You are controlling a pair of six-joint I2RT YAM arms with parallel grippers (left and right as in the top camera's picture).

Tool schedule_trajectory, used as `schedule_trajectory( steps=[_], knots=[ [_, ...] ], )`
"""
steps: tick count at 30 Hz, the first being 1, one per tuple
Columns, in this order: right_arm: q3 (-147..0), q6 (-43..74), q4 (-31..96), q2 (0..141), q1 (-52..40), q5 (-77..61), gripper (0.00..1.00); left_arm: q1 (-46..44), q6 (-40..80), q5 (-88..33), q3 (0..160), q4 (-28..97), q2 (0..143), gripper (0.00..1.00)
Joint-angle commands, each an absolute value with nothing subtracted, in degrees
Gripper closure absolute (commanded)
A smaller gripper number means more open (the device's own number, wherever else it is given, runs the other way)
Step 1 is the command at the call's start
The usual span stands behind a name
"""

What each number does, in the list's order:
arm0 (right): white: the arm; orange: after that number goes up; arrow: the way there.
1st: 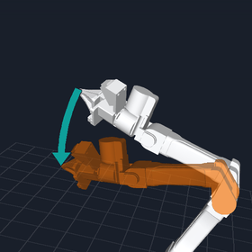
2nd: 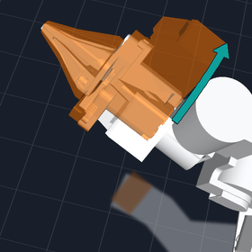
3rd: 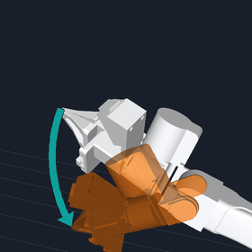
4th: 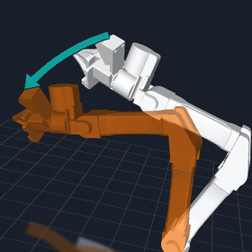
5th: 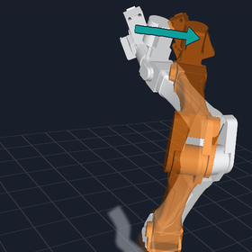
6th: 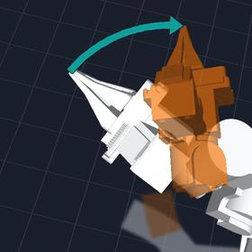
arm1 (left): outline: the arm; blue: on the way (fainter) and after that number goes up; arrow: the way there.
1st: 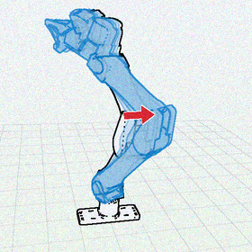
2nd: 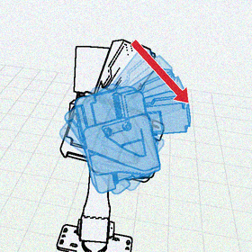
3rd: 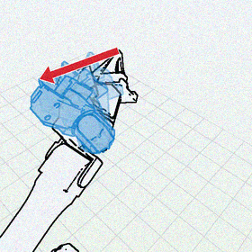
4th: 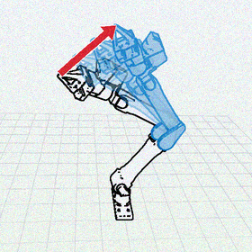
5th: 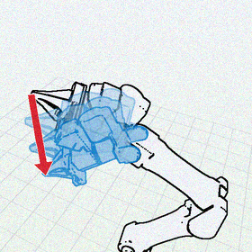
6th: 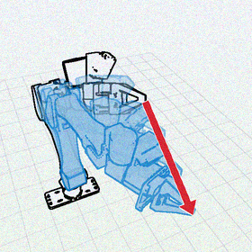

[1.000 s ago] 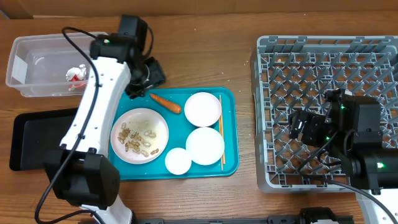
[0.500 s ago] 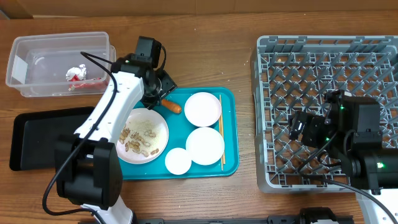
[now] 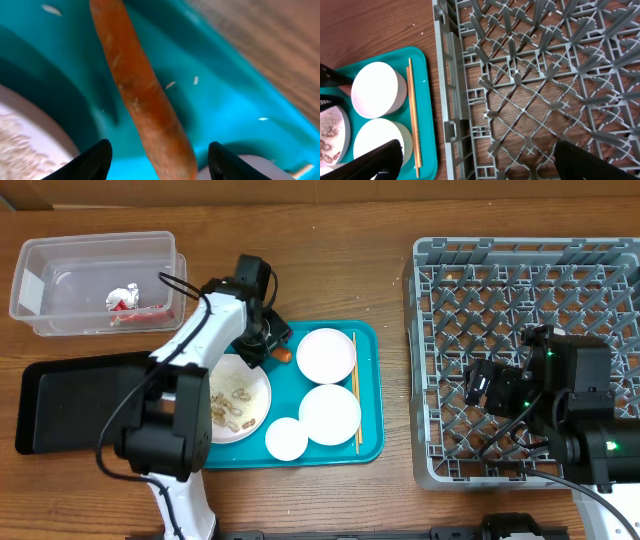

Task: Sort waste into correct bins and load items into the dishwasher
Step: 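Grasp the orange carrot on the teal tray with the left gripper, then carry the carrot left and release it onto the black tray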

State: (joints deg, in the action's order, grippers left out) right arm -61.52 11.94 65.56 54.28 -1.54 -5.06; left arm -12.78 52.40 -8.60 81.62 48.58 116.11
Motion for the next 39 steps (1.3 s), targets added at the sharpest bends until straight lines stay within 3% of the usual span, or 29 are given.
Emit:
schedule_trajectory(
  steps=[1,3,6,10,15,26,39],
  knots=[
    [-63.11,11.60,65.32,54.19,-1.48,-4.54,0.00,-13.15,52.97,-10.11,81.21,48.47,117.64,0.46],
    [-63.11,11.57,65.41,54.19,-1.48,-4.54,0.00,-13.04,52.88,-10.11,81.23,47.68,117.62,0.56],
    [-63.11,11.57,65.76,54.19,-1.48,-4.51,0.00,-12.84,52.73,-10.00,81.60,47.31,117.60,0.63],
    [-63.11,11.57,66.26,54.19,-1.48,-4.51,0.00,-12.29,52.66,-10.15,82.17,47.51,117.56,0.79],
    [-63.11,11.57,66.32,54.19,-1.48,-4.51,0.00,-11.90,49.95,-9.87,85.62,50.89,117.19,0.77],
    [-63.11,11.57,66.30,54.19,-1.48,-4.49,0.00,-11.11,45.41,5.10,104.44,72.82,113.21,0.80],
    [-63.13,11.57,66.35,54.19,-1.48,-4.51,0.00,1.89,46.89,13.72,104.14,88.01,100.09,0.83]
  ],
)
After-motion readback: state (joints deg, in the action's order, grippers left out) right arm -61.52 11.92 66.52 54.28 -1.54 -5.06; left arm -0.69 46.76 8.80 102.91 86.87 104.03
